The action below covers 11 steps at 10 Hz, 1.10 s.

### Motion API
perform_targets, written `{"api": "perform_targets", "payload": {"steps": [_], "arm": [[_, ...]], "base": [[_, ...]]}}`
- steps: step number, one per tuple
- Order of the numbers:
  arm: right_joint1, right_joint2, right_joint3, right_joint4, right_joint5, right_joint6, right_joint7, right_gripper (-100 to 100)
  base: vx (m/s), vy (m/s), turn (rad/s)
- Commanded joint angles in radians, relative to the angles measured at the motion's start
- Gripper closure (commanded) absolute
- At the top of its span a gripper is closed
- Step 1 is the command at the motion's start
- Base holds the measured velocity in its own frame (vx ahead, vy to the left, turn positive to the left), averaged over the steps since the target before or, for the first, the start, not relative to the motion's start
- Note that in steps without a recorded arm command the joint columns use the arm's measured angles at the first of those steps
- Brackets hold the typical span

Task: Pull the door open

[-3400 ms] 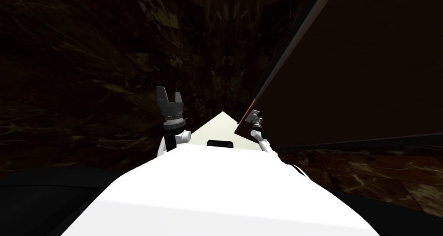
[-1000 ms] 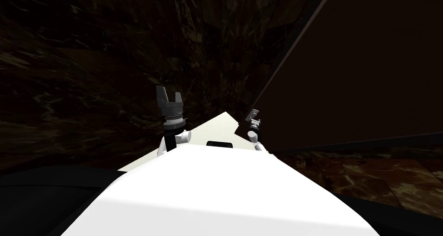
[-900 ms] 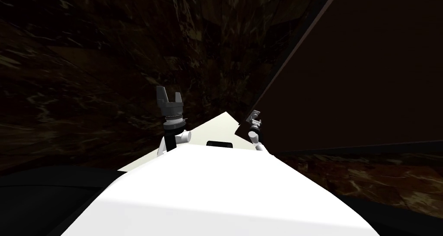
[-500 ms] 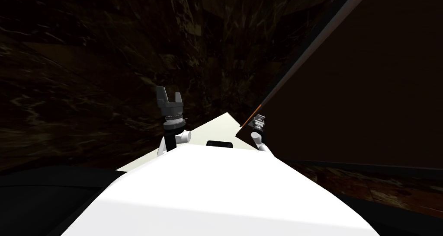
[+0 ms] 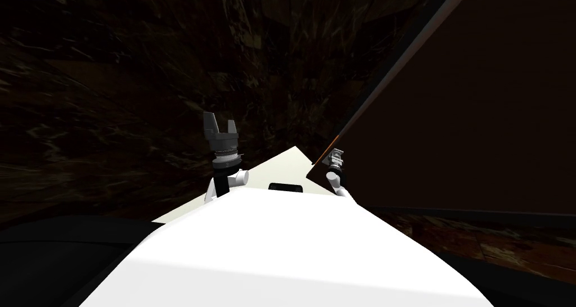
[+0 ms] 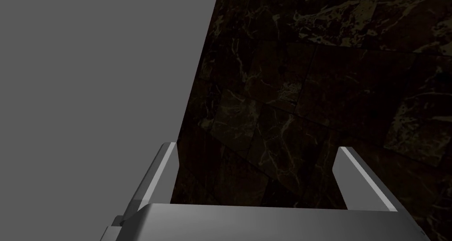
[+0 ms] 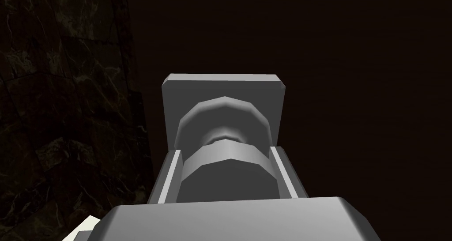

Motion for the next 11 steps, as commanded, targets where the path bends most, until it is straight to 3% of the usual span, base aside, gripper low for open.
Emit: {"api": "perform_targets", "payload": {"steps": [1,11], "arm": [[-0.002,0.001,0.000,-0.003,0.000,-0.002,-0.001,100],[0.038,-0.097,0.092,-0.061,0.011,0.021,-0.142,100]], "base": [[0.000,0.000,0.000],[-0.225,-0.023,0.126]]}}
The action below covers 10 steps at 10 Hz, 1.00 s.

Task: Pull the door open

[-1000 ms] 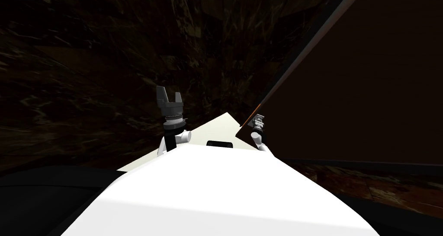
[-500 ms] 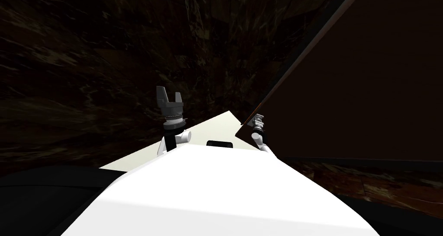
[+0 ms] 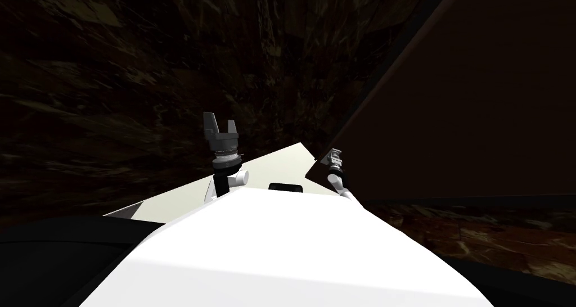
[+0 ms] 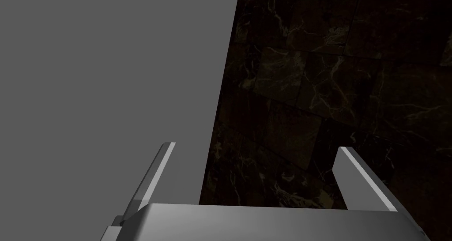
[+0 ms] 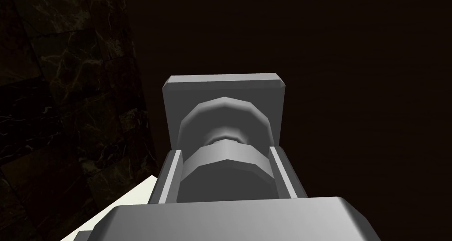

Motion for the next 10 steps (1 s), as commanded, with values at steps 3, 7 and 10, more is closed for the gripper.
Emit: {"api": "perform_targets", "payload": {"steps": [3,7,10], "arm": [[0.044,-0.039,0.052,-0.051,0.041,-0.017,-0.045,100],[0.106,-0.098,0.124,-0.127,0.102,-0.049,-0.109,100],[0.176,-0.166,0.206,-0.214,0.171,-0.084,-0.181,100]], "base": [[-0.048,0.005,-0.083],[-0.025,0.004,-0.127],[-0.014,-0.018,-0.157]]}}
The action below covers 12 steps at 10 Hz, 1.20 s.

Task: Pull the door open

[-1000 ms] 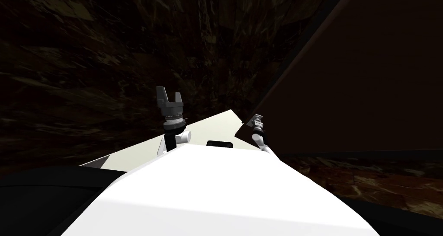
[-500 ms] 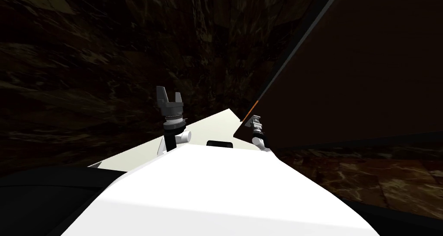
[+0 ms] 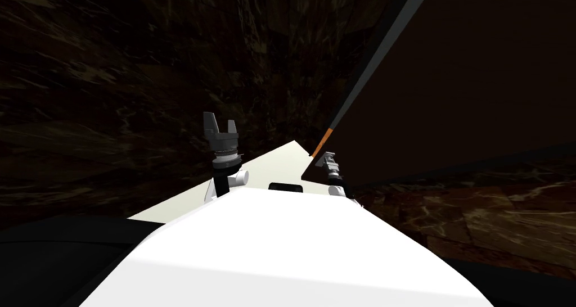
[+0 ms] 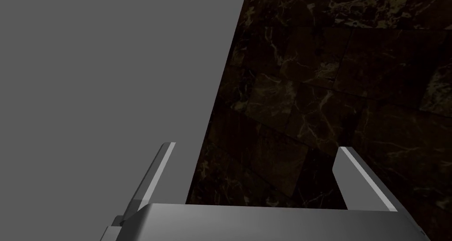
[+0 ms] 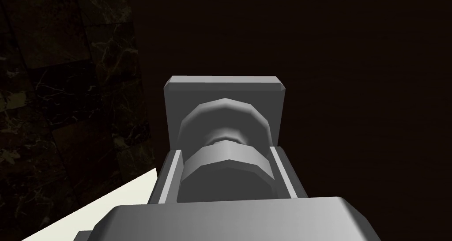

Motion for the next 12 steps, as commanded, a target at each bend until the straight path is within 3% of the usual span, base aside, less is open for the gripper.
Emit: {"api": "perform_targets", "payload": {"steps": [1,2,6,7,10,12], "arm": [[0.036,-0.036,0.042,-0.046,0.038,-0.026,-0.042,100],[0.036,-0.036,0.042,-0.046,0.038,-0.026,-0.042,100],[0.104,-0.101,0.122,-0.129,0.105,-0.060,-0.111,100],[0.102,-0.093,0.113,-0.121,0.096,-0.052,-0.098,100],[0.141,-0.135,0.167,-0.093,0.145,-0.130,-0.142,100],[0.171,-0.168,0.206,-0.071,0.183,-0.198,-0.176,100]], "base": [[-0.006,-0.034,-0.182],[-0.008,-0.025,-0.051],[0.012,-0.048,-0.112],[0.010,-0.018,-0.007],[0.046,0.019,-0.033],[0.064,0.010,-0.036]]}}
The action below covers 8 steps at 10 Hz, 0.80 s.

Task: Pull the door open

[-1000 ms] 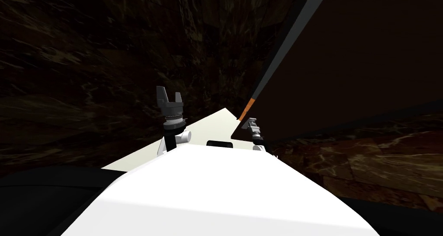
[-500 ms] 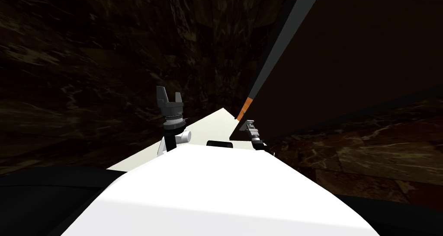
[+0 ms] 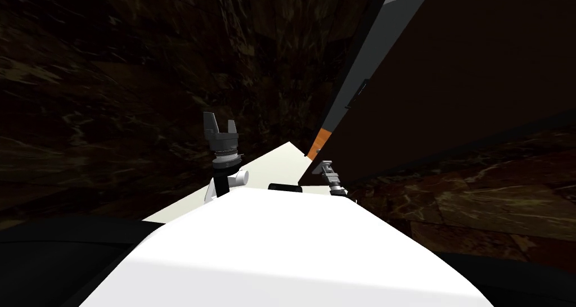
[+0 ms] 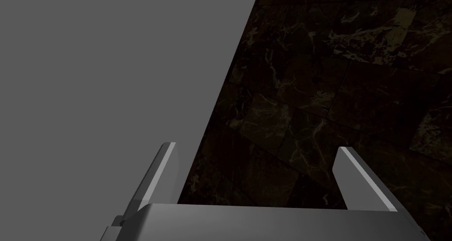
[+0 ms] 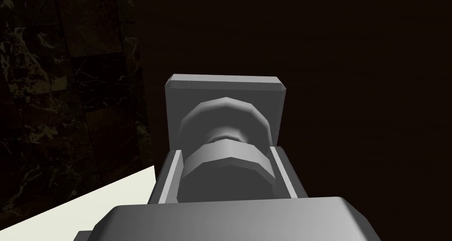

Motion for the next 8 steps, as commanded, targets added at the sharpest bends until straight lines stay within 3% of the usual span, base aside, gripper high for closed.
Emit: {"api": "perform_targets", "payload": {"steps": [1,2,3,4,5,6,7,8], "arm": [[0.036,-0.031,0.041,0.020,0.032,-0.050,-0.032,100],[0.036,-0.031,0.041,0.020,0.032,-0.065,-0.032,100],[0.055,-0.051,0.064,0.033,0.054,-0.111,-0.052,100],[0.074,-0.071,0.088,0.047,0.077,-0.141,-0.074,100],[0.074,-0.071,0.088,0.047,0.077,-0.169,-0.074,100],[0.094,-0.093,0.113,0.061,0.100,-0.200,-0.096,100],[0.094,-0.093,0.113,0.061,0.100,-0.228,-0.096,100],[0.113,-0.114,0.138,0.075,0.124,-0.256,-0.118,100]], "base": [[0.058,0.012,-0.051],[0.035,0.008,-0.034],[0.021,0.011,-0.020],[0.046,0.014,-0.022],[0.042,0.012,-0.016],[0.041,0.010,-0.018],[0.029,0.006,-0.006],[0.039,0.006,-0.017]]}}
